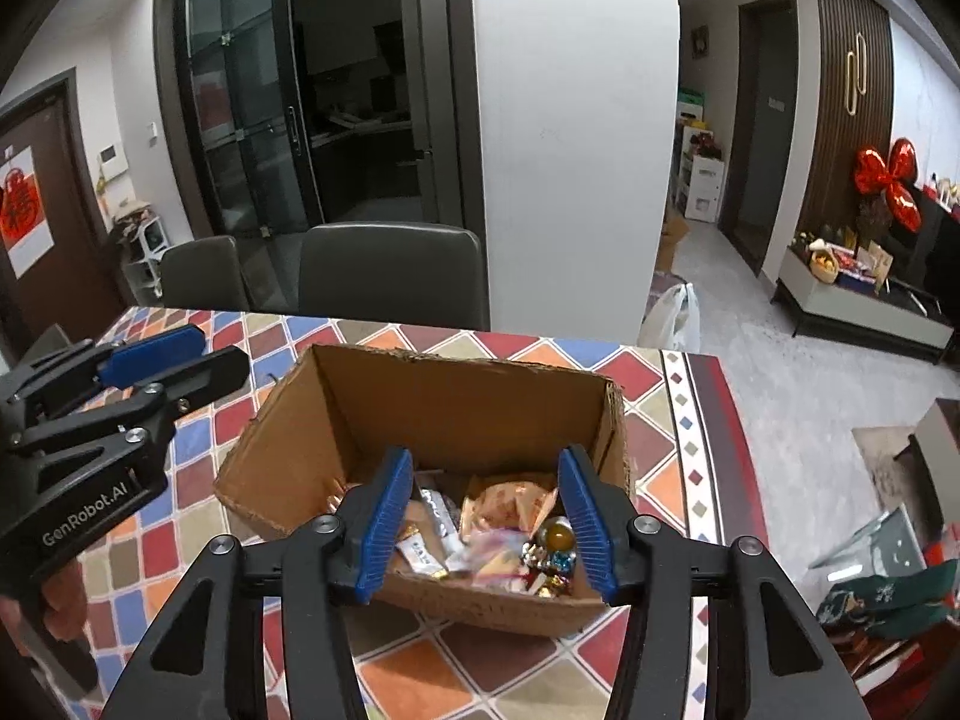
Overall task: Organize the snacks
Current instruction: 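Carry the candy and cake bag into the box and open both grippers, then move both tools back over the last two snacks on the table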
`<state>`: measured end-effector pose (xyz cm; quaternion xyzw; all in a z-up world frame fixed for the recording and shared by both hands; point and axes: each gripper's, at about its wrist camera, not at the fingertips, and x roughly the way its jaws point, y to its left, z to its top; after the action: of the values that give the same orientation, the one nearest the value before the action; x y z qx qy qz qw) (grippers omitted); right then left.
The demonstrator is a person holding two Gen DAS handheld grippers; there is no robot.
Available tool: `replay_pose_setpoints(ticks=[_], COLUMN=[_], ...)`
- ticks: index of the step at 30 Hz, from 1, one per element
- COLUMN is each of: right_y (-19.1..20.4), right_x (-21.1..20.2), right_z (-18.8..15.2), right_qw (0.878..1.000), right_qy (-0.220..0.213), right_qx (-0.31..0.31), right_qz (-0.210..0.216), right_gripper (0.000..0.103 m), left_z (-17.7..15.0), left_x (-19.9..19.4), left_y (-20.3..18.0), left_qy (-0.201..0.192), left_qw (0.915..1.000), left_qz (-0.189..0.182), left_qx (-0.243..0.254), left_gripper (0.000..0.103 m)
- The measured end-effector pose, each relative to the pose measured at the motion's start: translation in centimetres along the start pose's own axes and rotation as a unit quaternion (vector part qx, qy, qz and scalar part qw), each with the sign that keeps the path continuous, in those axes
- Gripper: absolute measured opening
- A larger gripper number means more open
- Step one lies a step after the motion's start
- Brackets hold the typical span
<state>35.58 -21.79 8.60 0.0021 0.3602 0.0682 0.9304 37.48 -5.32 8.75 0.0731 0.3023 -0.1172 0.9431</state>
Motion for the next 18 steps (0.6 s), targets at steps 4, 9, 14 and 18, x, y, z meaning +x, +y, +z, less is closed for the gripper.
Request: replay_pose_setpoints(ticks=[4, 9, 14, 18], right_y=[0.9, 2.2, 3.5, 4.4], right_x=[-1.8, -3.8, -5.4, -5.7], right_z=[-1.2, -3.5, -6.2, -8.1], right_qw=[1.0, 0.999, 0.998, 0.997], right_qy=[-0.017, -0.03, -0.038, -0.031], right_qx=[-0.019, -0.037, -0.05, -0.063], right_qz=[0.008, 0.02, 0.031, 0.046], right_gripper=[0.052, 0.052, 0.052, 0.052], left_z=[-2.0, -4.5, -7.1, -9.2], left_x=[-2.3, -4.6, -6.1, -6.6], left_y=[-0.8, -1.2, -1.7, -1.8], left_qy=[-0.013, -0.014, -0.012, -0.004], left_qw=[0.9997, 0.9994, 0.9993, 0.9994], left_qz=[-0.006, -0.024, -0.028, -0.026], left_qx=[0.02, 0.02, 0.021, 0.025], left_gripper=[0.041, 0.043, 0.044, 0.047])
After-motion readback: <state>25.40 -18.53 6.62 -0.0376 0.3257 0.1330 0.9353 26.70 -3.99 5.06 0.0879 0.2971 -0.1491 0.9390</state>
